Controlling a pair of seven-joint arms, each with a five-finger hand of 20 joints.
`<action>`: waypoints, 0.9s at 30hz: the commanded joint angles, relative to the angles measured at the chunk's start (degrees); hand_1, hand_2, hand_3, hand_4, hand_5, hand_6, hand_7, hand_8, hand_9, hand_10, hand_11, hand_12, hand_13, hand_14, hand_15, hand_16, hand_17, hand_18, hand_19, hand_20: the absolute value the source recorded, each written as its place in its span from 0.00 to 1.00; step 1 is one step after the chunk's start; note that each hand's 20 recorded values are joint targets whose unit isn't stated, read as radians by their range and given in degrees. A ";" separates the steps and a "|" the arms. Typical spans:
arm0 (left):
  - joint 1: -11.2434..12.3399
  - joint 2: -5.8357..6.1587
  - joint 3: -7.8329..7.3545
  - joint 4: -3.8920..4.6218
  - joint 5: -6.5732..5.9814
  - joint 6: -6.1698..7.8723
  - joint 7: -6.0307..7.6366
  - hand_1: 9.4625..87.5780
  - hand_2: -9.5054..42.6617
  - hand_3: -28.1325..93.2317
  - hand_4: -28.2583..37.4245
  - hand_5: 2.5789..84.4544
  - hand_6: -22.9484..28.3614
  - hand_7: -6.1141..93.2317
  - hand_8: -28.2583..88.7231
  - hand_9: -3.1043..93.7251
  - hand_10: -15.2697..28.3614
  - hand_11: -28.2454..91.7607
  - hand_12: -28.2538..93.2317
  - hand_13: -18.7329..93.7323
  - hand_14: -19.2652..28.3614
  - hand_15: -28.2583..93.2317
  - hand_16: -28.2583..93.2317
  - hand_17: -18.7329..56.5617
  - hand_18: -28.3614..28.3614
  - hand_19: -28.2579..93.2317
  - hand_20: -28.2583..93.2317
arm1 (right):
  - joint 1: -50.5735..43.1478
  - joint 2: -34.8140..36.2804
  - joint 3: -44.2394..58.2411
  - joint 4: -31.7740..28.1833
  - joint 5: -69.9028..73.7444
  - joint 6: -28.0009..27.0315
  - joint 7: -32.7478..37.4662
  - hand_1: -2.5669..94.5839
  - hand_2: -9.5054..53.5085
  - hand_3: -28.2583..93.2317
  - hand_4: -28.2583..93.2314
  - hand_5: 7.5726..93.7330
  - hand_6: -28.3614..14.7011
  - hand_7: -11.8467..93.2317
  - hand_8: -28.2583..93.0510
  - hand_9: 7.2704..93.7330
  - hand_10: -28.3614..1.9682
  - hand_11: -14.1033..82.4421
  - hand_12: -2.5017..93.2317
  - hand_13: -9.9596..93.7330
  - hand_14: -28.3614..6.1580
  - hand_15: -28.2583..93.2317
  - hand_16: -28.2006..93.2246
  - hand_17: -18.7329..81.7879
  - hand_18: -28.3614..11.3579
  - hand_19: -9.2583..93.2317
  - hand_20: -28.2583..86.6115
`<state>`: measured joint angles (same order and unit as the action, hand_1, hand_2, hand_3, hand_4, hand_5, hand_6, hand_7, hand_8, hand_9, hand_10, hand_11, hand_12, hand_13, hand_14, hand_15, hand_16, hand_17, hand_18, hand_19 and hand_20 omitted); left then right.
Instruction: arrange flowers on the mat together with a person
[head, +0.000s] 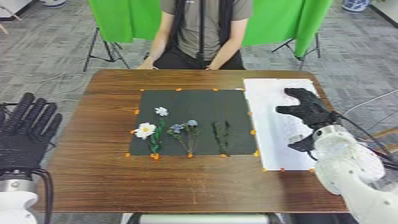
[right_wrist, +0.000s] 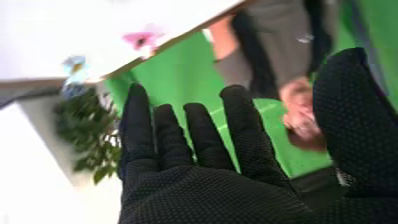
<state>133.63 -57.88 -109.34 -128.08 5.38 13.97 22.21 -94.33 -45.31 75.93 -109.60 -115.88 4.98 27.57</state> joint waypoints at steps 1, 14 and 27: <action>0.72 -0.36 0.77 0.36 -0.24 0.28 -0.54 0.19 0.42 0.81 0.00 0.48 0.59 0.18 0.16 0.39 0.65 0.35 0.29 0.37 0.67 0.42 0.18 0.18 0.70 0.46 0.32 | 14.14 1.18 -8.17 6.74 -8.36 -3.95 3.44 0.32 0.12 0.84 0.06 0.29 0.57 0.22 0.16 0.23 0.45 0.14 0.18 0.28 0.42 0.26 0.42 0.28 0.36 0.48 0.36; 0.99 -0.55 0.85 0.29 -0.34 0.64 -0.48 0.19 0.42 0.82 0.00 0.48 0.59 0.18 0.16 0.39 0.65 0.36 0.29 0.37 0.67 0.42 0.18 0.18 0.70 0.46 0.32 | 23.77 3.34 -15.69 18.57 -5.55 -6.54 9.27 0.34 0.09 0.85 0.05 0.29 0.55 0.23 0.16 0.21 0.40 0.14 0.18 0.28 0.38 0.31 0.38 0.27 0.33 0.52 0.34; -0.35 -0.42 1.63 0.88 0.19 0.58 -1.82 0.19 0.42 0.81 0.00 0.48 0.59 0.18 0.16 0.39 0.65 0.36 0.29 0.37 0.67 0.42 0.18 0.18 0.69 0.46 0.32 | 28.34 3.43 -20.49 26.22 1.37 -13.79 12.92 0.38 0.11 0.87 0.03 0.29 0.55 0.23 0.16 0.22 0.39 0.16 0.17 0.27 0.37 0.34 0.35 0.27 0.33 0.54 0.33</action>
<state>133.55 -58.03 -108.56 -128.04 5.34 14.16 21.54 -65.43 -42.62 54.88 -84.72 -115.54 -9.72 38.18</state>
